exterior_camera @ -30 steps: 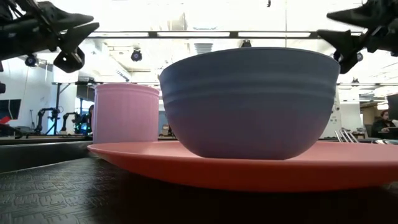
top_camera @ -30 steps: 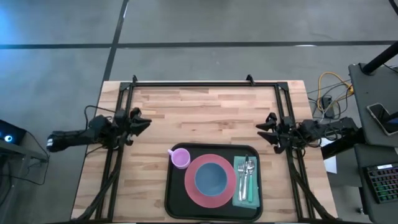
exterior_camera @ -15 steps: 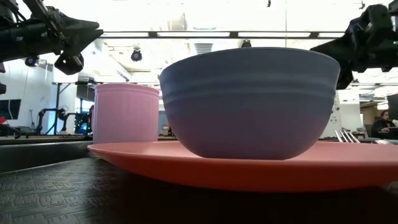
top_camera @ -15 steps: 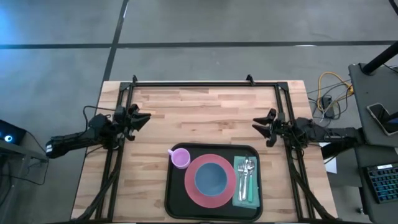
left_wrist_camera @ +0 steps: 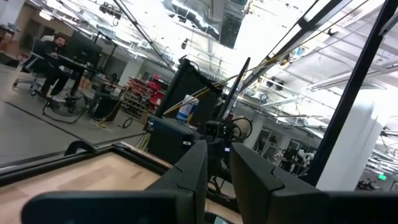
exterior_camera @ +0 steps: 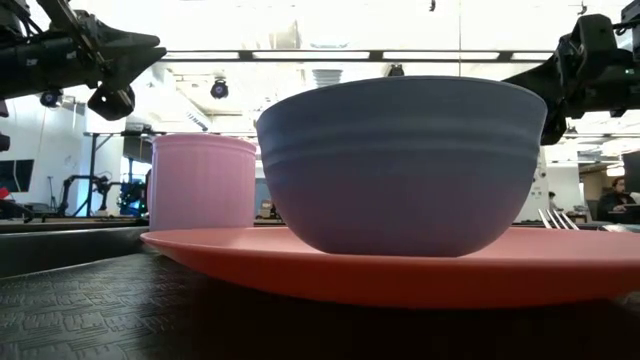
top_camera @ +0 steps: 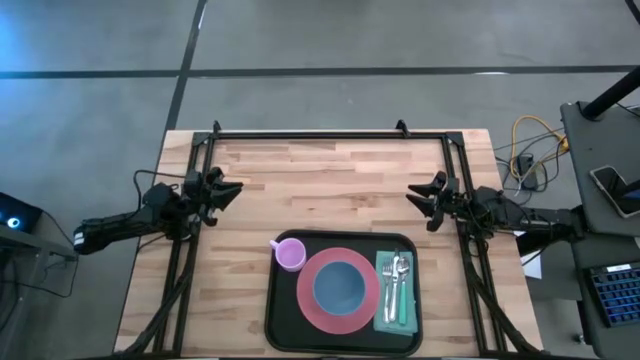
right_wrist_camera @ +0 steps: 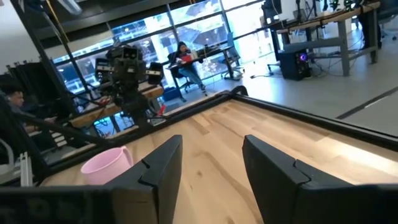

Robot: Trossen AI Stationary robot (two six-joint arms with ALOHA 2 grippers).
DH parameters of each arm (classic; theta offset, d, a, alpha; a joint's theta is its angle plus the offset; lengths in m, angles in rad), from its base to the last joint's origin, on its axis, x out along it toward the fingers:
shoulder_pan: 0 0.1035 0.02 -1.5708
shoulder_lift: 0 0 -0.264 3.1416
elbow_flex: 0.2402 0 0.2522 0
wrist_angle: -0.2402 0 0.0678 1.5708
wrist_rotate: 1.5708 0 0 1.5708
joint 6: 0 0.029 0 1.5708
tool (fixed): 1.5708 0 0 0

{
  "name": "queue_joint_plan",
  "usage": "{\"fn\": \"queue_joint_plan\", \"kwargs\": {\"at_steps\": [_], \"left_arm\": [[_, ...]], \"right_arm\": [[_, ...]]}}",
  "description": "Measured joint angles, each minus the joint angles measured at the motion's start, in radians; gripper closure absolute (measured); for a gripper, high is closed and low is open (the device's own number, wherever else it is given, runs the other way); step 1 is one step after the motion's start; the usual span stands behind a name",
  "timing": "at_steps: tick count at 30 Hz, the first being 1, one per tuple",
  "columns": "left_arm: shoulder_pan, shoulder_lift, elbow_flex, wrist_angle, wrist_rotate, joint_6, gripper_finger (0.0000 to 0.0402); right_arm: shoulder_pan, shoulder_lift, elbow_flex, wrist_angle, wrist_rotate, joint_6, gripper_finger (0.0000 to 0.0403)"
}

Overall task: Set up tray
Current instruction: Return to Home Position

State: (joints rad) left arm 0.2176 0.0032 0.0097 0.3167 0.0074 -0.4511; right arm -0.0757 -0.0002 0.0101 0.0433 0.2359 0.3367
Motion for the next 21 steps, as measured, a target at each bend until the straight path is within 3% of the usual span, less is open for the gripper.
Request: {"fn": "queue_joint_plan", "kwargs": {"at_steps": [21], "left_arm": [[0.0, 0.222, 0.001, 0.001, 0.0, 0.0, 0.035]], "right_arm": [[0.001, 0.015, 0.0, 0.001, 0.0, 0.003, 0.0248]]}}
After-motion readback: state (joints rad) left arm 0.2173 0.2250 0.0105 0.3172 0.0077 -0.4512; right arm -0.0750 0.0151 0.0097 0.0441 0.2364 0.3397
